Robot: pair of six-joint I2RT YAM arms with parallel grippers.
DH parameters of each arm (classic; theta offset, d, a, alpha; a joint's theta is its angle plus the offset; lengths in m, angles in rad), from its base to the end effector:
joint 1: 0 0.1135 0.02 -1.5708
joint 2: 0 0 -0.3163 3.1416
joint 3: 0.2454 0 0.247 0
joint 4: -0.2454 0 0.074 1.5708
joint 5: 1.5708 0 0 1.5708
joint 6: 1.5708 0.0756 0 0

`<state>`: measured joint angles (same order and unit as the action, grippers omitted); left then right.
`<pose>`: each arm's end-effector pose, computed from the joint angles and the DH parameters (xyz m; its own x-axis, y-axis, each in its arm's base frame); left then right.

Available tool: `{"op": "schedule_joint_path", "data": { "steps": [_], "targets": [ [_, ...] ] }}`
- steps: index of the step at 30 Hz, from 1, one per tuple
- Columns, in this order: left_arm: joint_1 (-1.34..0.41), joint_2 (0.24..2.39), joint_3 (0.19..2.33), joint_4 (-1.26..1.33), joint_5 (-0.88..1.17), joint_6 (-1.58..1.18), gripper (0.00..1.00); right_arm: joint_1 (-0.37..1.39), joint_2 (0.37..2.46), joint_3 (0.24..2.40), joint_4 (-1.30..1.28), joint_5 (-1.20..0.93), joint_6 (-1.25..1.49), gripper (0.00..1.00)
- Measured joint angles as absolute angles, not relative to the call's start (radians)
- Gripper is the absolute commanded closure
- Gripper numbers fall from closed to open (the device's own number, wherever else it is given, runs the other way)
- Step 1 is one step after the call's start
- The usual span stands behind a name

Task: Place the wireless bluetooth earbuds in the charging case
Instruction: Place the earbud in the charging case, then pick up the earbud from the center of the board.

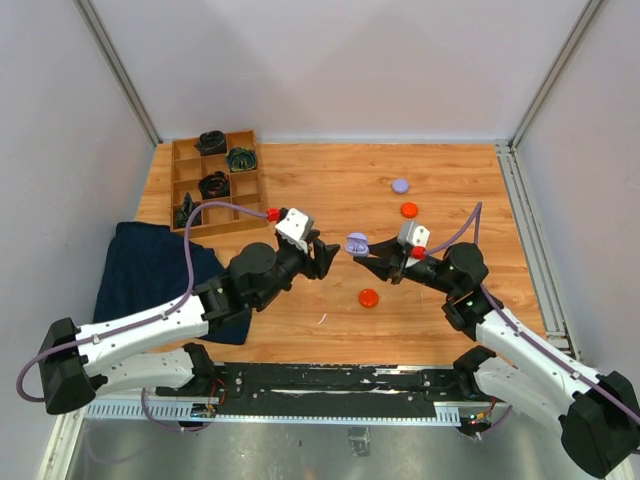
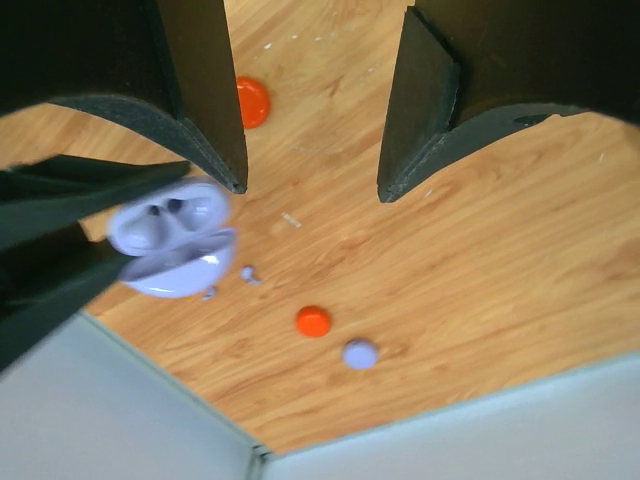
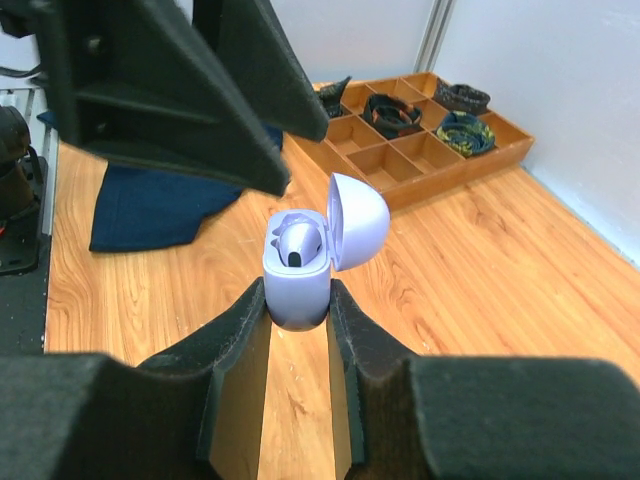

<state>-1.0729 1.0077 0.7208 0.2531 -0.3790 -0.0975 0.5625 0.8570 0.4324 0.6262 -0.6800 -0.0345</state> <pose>0.1402 -0.1993 0.3658 -0.0783 -0.0453 -0.9959 0.6350 0.7678 -0.0848 0.1320 0.1394 0.3351 0.2016 0.0954 -0.9748 -0.9294 0.3327 -0.1596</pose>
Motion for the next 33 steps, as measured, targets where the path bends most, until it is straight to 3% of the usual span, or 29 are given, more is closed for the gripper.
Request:
{"op": "schedule_joint_path", "data": {
  "steps": [11,22,33],
  "targets": [
    [-0.813,1.052,0.721,0.072,-0.398,-0.362,0.39,0.562,0.814,0.396,0.558,-0.624,-0.036,0.97],
    [-0.562,1.262,0.735,-0.074,-0.323,-0.533,0.4,0.562,0.833,0.392,0.533,-0.616,-0.036,0.97],
    [-0.45,1.513,0.858,-0.1,-0.273,-0.563,0.41,0.562,0.853,0.369,0.534,-0.612,-0.041,0.97]
  ]
}}
